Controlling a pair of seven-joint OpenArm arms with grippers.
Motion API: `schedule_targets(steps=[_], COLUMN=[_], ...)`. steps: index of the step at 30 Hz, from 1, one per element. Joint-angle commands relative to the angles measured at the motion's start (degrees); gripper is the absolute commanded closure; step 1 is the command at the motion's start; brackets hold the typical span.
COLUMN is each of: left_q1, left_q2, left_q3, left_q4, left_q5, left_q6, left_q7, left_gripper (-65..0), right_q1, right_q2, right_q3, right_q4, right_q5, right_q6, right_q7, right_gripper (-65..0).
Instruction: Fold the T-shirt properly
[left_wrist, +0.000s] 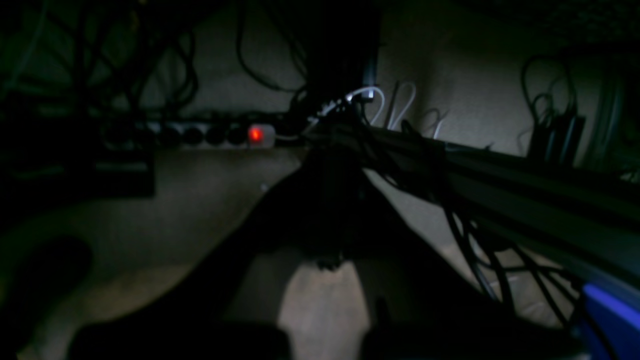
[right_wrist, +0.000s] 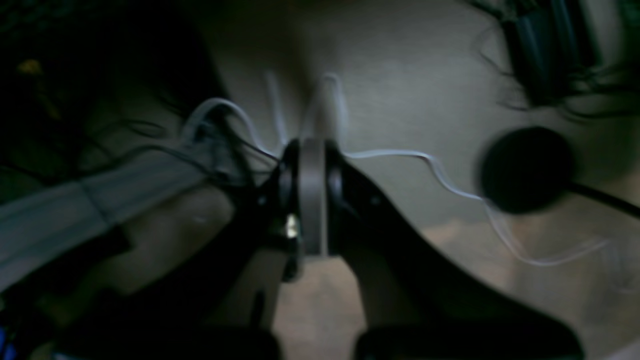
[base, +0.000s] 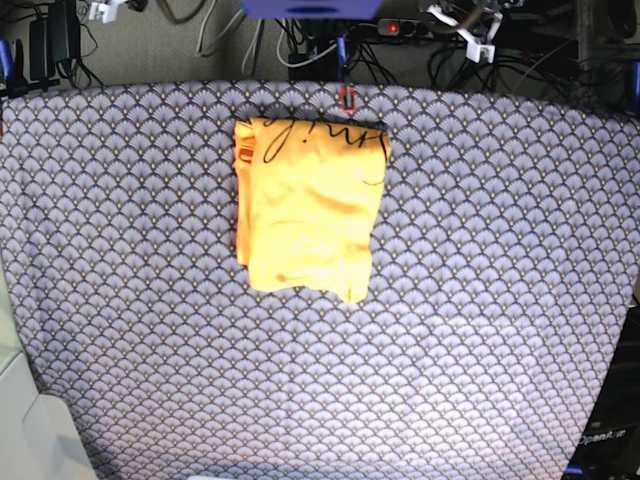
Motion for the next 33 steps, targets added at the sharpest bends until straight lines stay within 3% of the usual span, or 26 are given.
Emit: schedule_targets(steps=[1,4,5,9,11,13,17,20,23,27,30,33], left_q1=[-0.1,-0.4,-0.5,-2.1,-2.8,-3.7,-5.7,-6.5,-7.3,-9.6,-11.7,-13.1], left_q2=[-0.6,-1.1,-1.1,-1.0,-1.0,-1.0,-0.6,-0.2,0.7,0.7,0.6,-0.5], left_q3=[-0.1,0.3,0.3,0.3,0.3,0.8,4.7,6.9,7.5,7.5,7.6,7.5], left_q4=[-1.8,-6.5,-7.3,-10.4,-12.4,-14.9,-18.5,-18.9,-18.8,-18.8,-18.8,-18.8], left_q5=[-0.1,0.0,0.0,0.0,0.0,0.6,4.4,5.4,5.1,5.1,5.3,5.3], left_q6=[-0.8,1.9,3.2,10.5,15.7,21.2,32.9,38.8,41.1,42.7,45.1,45.4], left_q7=[-1.6,-5.1,-5.8,-5.5,-5.5,-5.2,-1.8,1.0,2.9,5.9,8.3,9.6], left_gripper=[0.0,0.0,0.0,0.0,0.0,0.0,0.0,0.0,0.0,0.0,0.0,0.0], right_q1=[-0.7,1.9,2.5,5.6,6.8,7.8,9.4,9.4,9.7,11.8,12.3,12.5], right_q2=[1.5,5.5,6.6,9.9,9.6,9.4,8.3,7.8,7.1,5.7,4.8,3.7], right_q3=[0.1,0.1,0.1,0.1,0.1,0.1,0.1,0.1,0.1,0.1,0.2,0.2], right_q4=[-2.8,-15.8,-19.7,-29.5,-30.1,-30.3,-30.3,-30.3,-30.3,-30.3,-30.2,-30.3], right_q5=[-0.6,-6.1,-7.9,-17.5,-23.0,-28.3,-34.4,-35.6,-37.1,-42.5,-42.9,-42.8], right_q6=[0.4,0.4,-2.0,-19.2,-25.7,-30.2,-32.5,-32.5,-32.5,-32.6,-32.7,-34.1], right_q7=[2.1,7.5,9.1,12.3,12.0,11.7,6.2,5.2,3.8,-2.3,-5.3,-5.8], right_gripper=[0.0,0.0,0.0,0.0,0.0,0.0,0.0,0.0,0.0,-1.3,-1.5,-1.5])
